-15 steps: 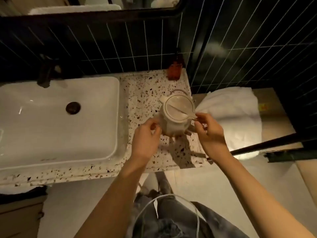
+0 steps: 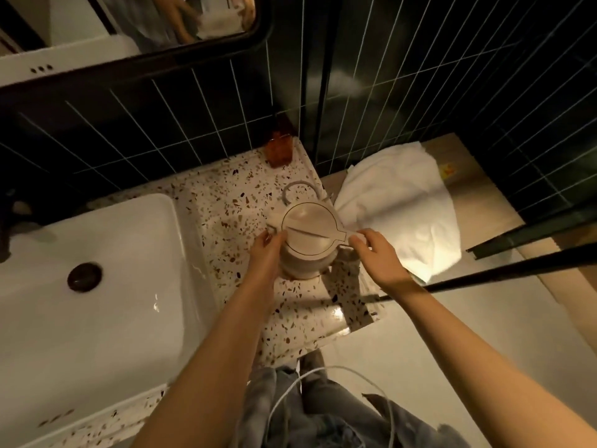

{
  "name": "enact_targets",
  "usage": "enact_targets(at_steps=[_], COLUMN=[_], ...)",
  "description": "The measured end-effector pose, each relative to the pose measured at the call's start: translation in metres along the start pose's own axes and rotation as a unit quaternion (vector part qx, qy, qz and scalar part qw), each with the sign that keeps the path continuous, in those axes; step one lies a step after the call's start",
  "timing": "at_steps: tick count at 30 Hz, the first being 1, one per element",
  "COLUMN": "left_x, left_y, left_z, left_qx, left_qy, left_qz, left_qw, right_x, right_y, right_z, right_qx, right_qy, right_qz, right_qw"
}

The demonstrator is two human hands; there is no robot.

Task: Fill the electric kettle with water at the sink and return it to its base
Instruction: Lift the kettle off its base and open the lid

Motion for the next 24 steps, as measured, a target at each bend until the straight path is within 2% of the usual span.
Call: enact_targets(at_steps=[9,14,19,24], left_x=[-0.023,-0.026,-0.02,-0.018], left_y=[0.012,0.017,0.022,0.016], left_z=[-0.003,0.001,0.003,0.011], left_qx=[-0.03,-0.006,0.037,0.081], left_qy=[-0.001,0.035,0.047,0.054], left_qz=[-0.065,-0.017,-0.011,-0.002], left_qw=[0.997,0.999,0.998,0.995], right_x=[-0.01,-0.011,-0.012,-0.015], right_y=[-0.003,-0.008,-0.011,-0.018], right_z=[0.01,0.007,0.011,-0.009], right_qx=[-0.1,-0.163,-0.208,-0.211], right_qy=[0.05,0.046,0.061,-0.001], right_qz=[-0.048,-0.1,-0.16,-0.162], right_qw=[0.993,0.981,0.963,0.964])
Point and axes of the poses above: each hand's wrist, its own x-axis away from the middle knuckle, its own y-axis out of the palm, z = x × y, the point moved 2 cm from there along -x, towards the middle knuckle
